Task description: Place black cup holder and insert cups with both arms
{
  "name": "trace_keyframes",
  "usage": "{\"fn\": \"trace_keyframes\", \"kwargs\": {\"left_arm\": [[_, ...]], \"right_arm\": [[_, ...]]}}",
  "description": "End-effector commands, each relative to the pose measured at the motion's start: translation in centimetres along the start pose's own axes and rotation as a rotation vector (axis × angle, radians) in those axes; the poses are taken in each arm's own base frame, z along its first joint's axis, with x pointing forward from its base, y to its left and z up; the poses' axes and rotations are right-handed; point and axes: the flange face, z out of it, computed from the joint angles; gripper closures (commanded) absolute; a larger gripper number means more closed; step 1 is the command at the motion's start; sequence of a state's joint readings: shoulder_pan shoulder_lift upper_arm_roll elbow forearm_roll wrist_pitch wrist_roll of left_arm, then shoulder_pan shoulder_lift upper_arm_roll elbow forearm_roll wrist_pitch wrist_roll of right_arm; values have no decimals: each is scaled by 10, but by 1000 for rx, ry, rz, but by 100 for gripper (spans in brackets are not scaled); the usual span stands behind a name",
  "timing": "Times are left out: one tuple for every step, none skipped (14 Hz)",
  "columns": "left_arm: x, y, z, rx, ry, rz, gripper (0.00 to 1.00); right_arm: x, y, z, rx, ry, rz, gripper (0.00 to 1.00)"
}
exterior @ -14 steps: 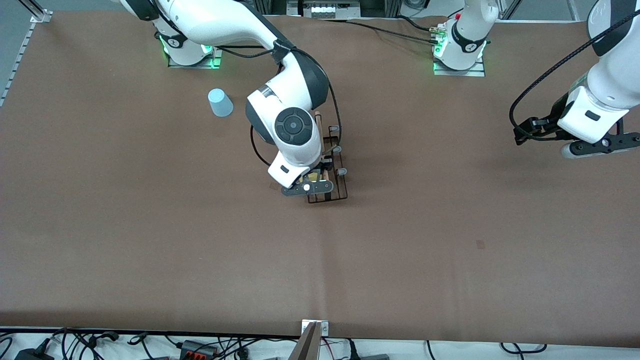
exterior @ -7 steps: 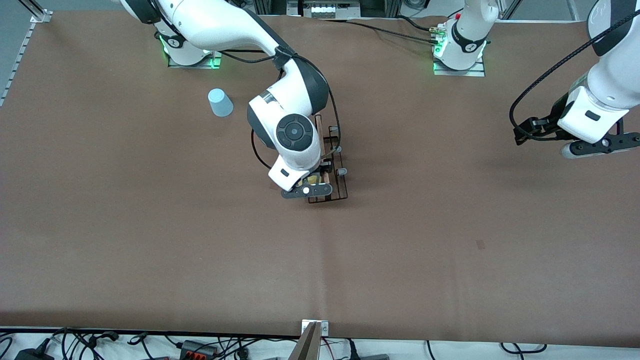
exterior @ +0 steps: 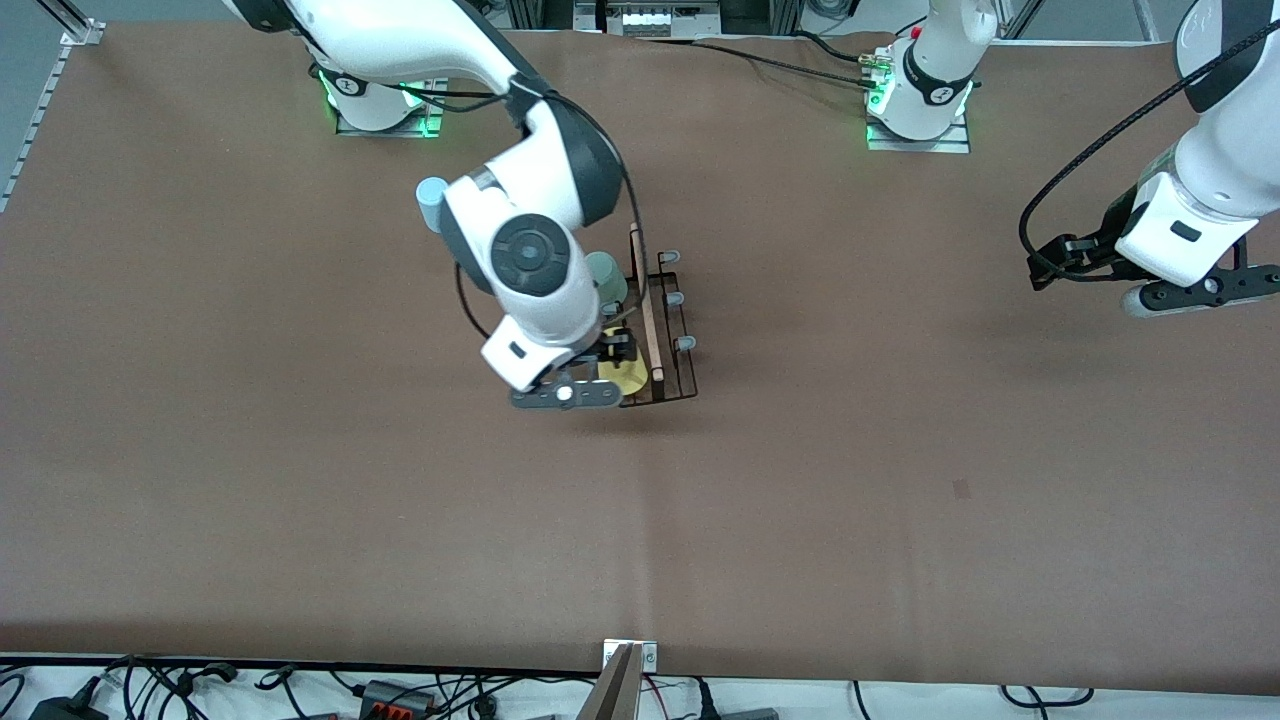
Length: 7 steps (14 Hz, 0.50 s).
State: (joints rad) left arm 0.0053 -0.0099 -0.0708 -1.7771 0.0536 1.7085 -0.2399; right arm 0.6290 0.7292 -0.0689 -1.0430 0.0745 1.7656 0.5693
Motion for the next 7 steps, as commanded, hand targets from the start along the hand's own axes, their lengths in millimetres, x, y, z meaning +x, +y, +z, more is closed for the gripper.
{"fn": "trace_keyframes", "kwargs": {"left_arm": [[-3, -3, -4, -18, -7, 6, 0], [-3, -3, -4, -18, -7, 6, 0], [-3, -3, -4, -18, -7, 6, 0], [-3, -3, -4, -18, -7, 6, 0], [-3, -3, -4, -20, -8, 5, 0], [-3, -3, -4, -18, -7, 6, 0], [-3, -3, -5, -19, -6, 6, 0]], "right_arm": [[21, 61, -46, 6, 10, 78, 0], [38, 97, -56, 5, 20, 130, 0], [50, 130, -65, 7, 24, 159, 0], [57, 155, -72, 9, 24, 156, 0], [60, 176, -81, 6, 17, 135, 0], [61, 192, -89, 0, 9, 127, 0], [63, 211, -96, -1, 5, 140, 0]]}}
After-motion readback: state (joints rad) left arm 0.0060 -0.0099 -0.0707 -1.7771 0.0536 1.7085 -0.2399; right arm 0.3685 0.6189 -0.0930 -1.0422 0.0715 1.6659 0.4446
